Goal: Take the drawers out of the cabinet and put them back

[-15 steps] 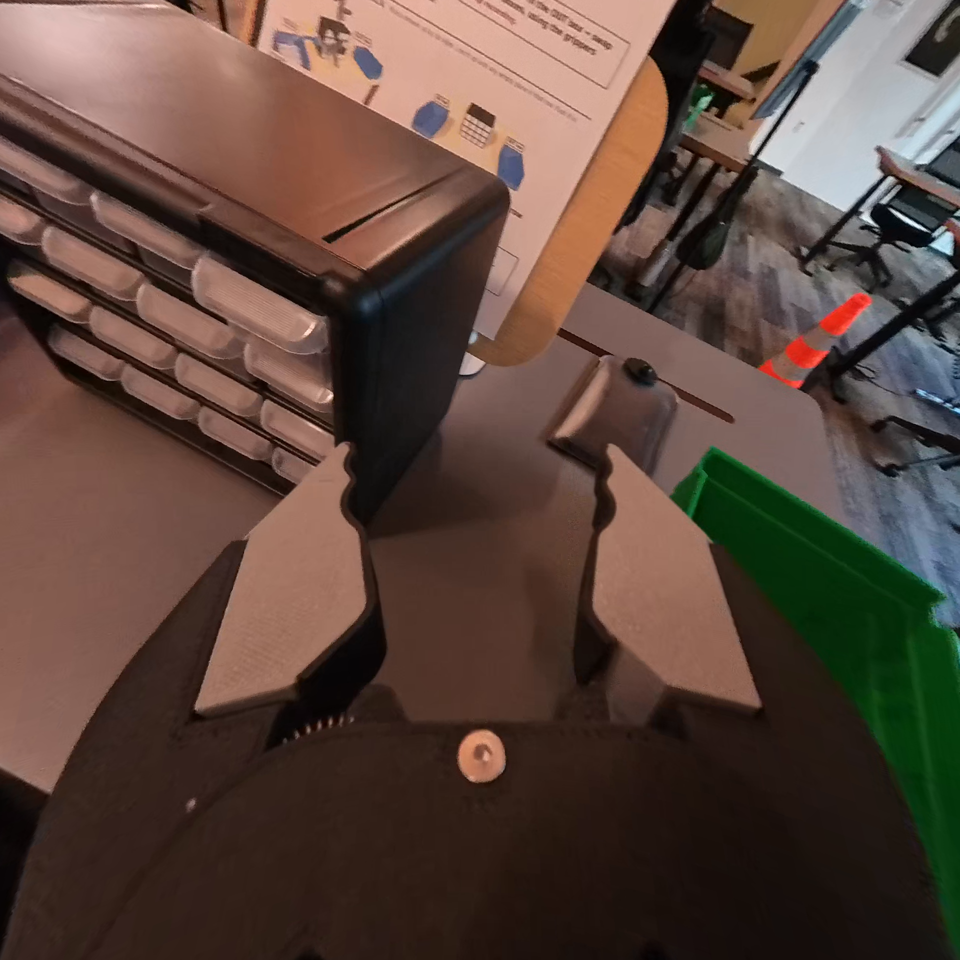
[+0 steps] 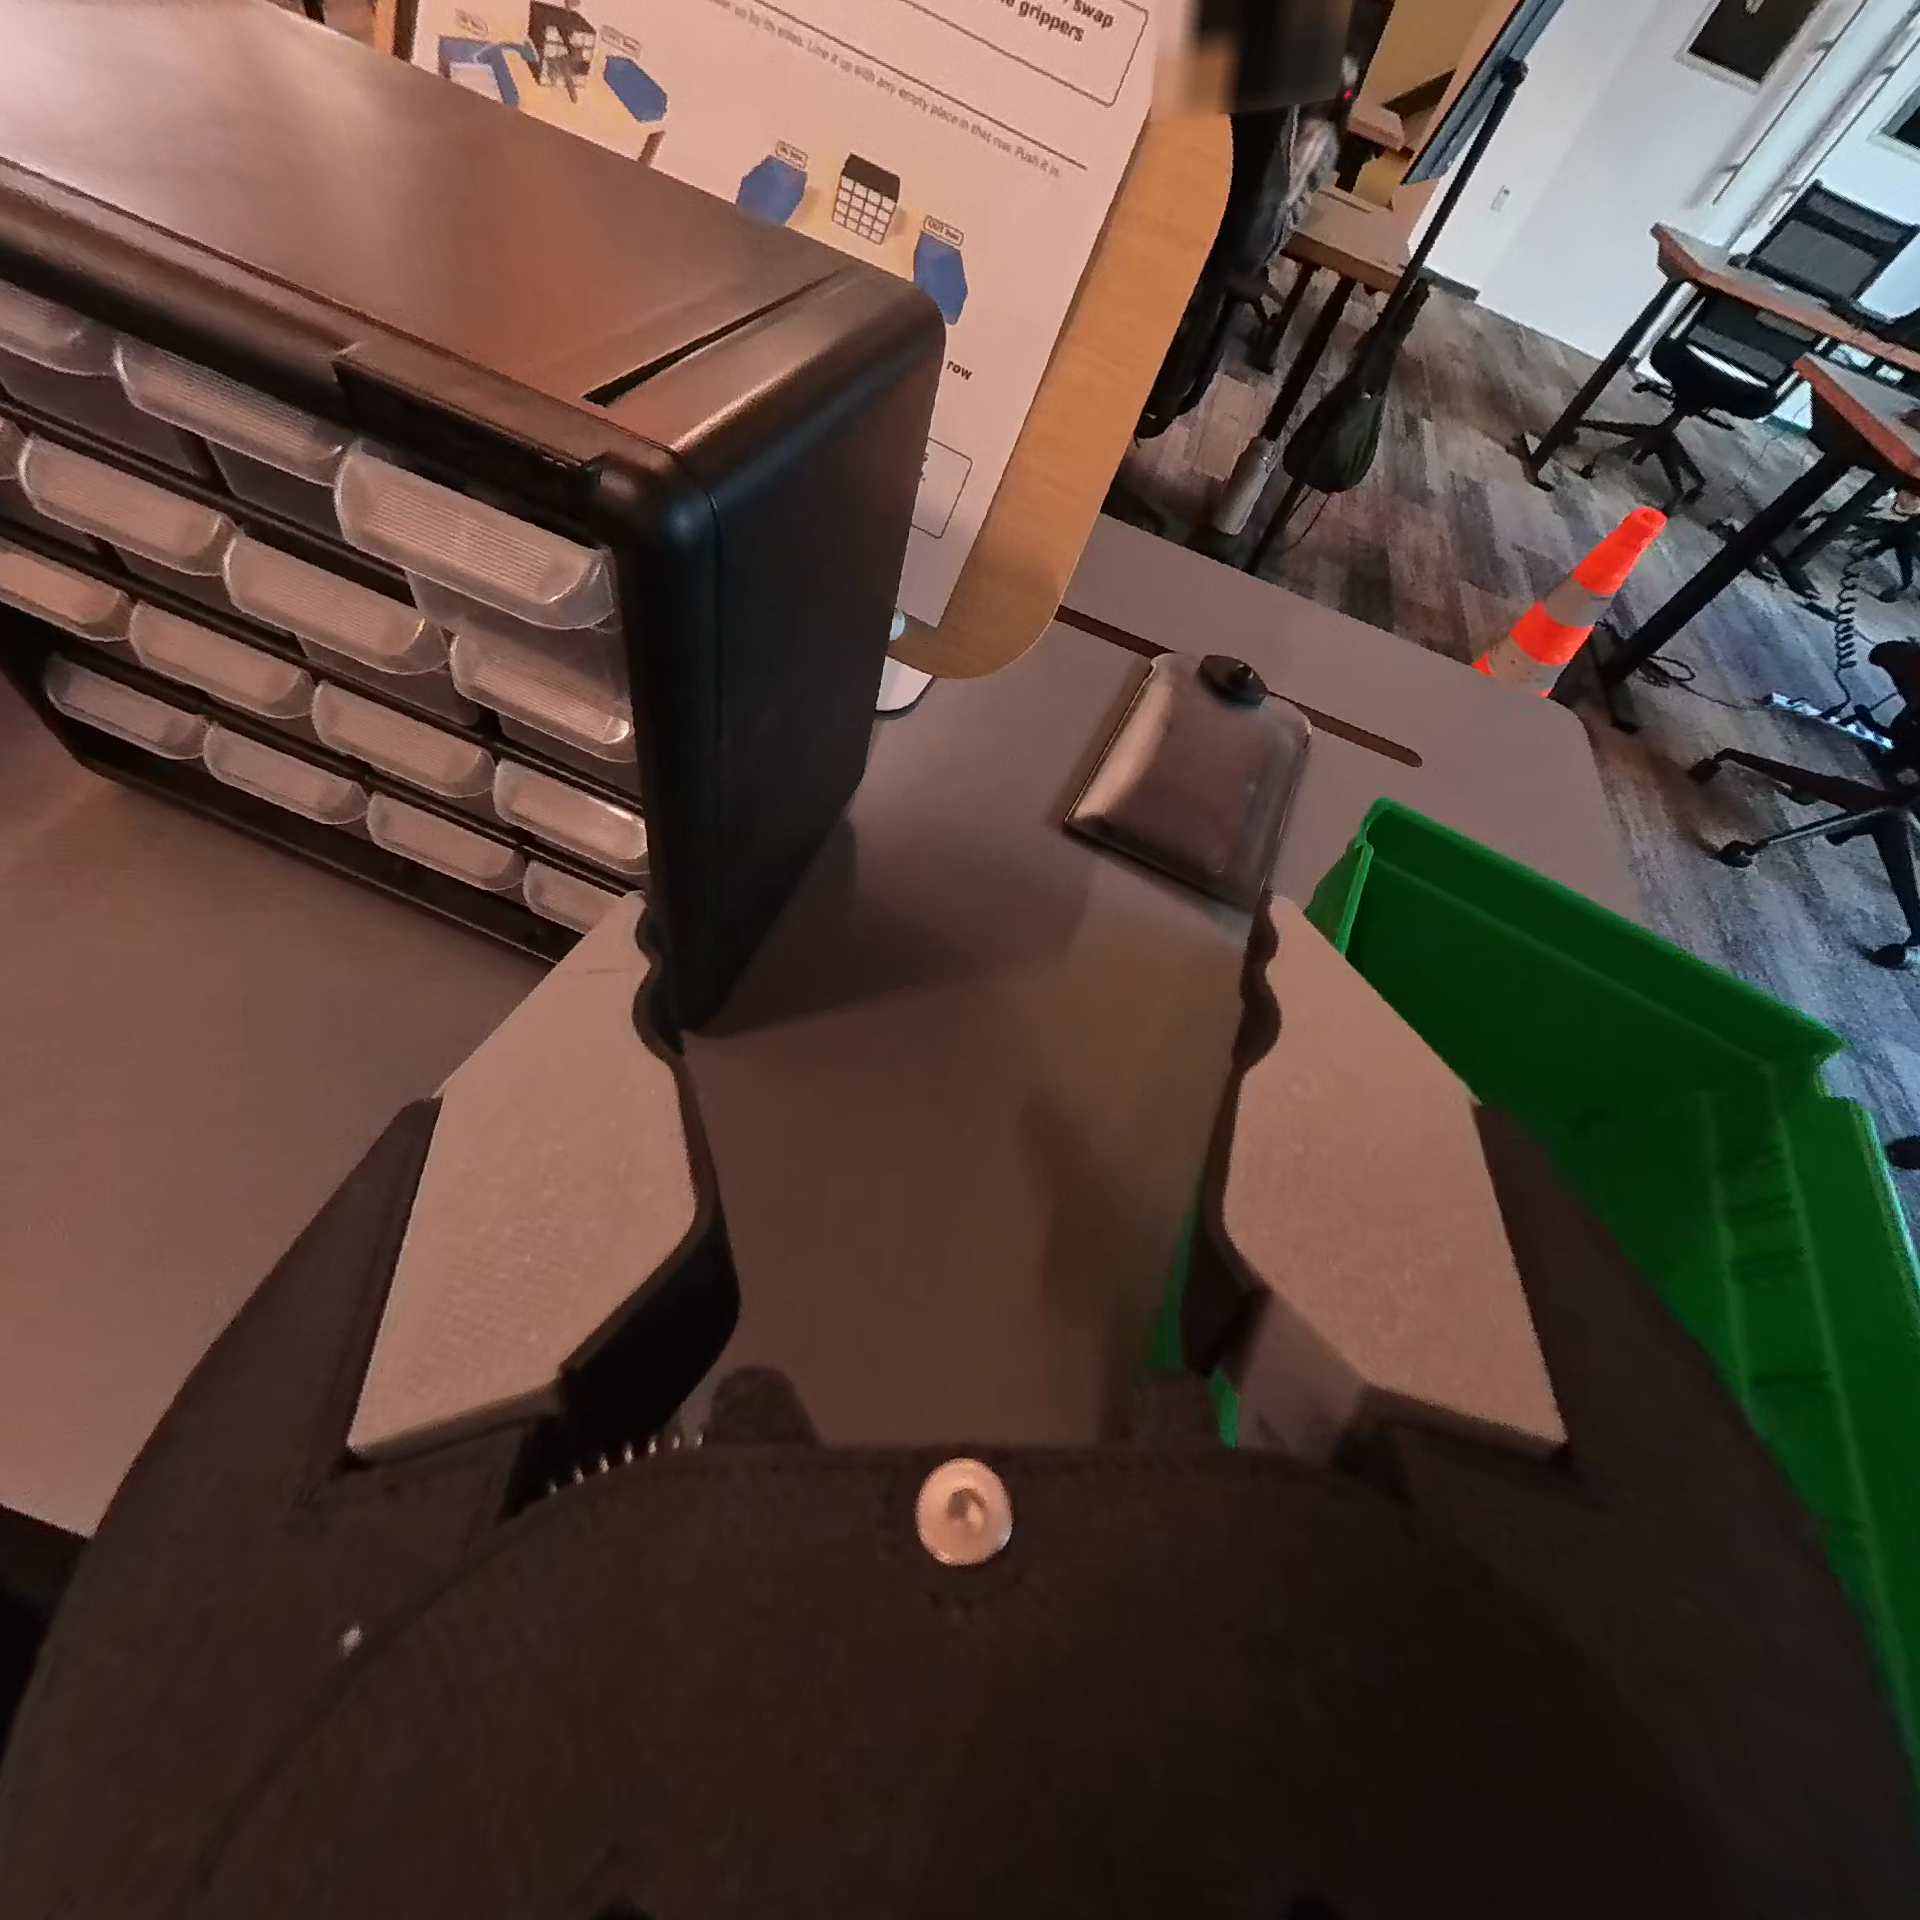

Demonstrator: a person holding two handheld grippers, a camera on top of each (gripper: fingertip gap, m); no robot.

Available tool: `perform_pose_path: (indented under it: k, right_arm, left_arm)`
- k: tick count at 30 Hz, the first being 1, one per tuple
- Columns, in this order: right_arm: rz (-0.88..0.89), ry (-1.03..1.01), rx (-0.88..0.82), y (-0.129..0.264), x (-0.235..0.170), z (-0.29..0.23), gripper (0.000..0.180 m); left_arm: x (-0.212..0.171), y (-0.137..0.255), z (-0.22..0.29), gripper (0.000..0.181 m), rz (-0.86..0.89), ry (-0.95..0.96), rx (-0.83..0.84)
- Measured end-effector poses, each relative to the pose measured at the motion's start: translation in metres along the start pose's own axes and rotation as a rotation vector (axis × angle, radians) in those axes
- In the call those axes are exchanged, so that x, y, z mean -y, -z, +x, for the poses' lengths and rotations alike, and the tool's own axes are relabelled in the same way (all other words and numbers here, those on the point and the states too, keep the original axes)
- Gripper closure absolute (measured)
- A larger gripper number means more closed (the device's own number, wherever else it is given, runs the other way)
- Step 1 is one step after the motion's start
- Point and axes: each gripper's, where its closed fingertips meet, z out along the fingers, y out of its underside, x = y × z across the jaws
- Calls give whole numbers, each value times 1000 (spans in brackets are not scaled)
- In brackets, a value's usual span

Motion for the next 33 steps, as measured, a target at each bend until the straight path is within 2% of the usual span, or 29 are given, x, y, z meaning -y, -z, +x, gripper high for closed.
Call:
perform_pose_path:
  k: [5,7,11,14,19,25,33]
  right_arm:
    - [19,23,56,2,1,-16,80]
    - [50,48,79,2,7,-27,95]
    - [125,120,123,0,22,-55,123]
    - [131,188,130,-7,24,-73,128]
    - [117,263,118,-21,20,-93,152]
    - [12,290,198,-41,-5,-112,150]
    - [-120,368,198,-72,-42,-119,149]
  left_arm:
    - [6,0,28,148,22,-7,-100]
    - [7,1,46,139,28,-11,-169]
    - [-1,2,71,134,10,-63,-231]
    - [-9,0,82,133,-9,-116,-250]
    - [-25,-1,100,134,-63,-163,-314]
    - [-43,-3,116,134,-120,-220,-362]
    - [-74,-8,144,133,-201,-237,-453]
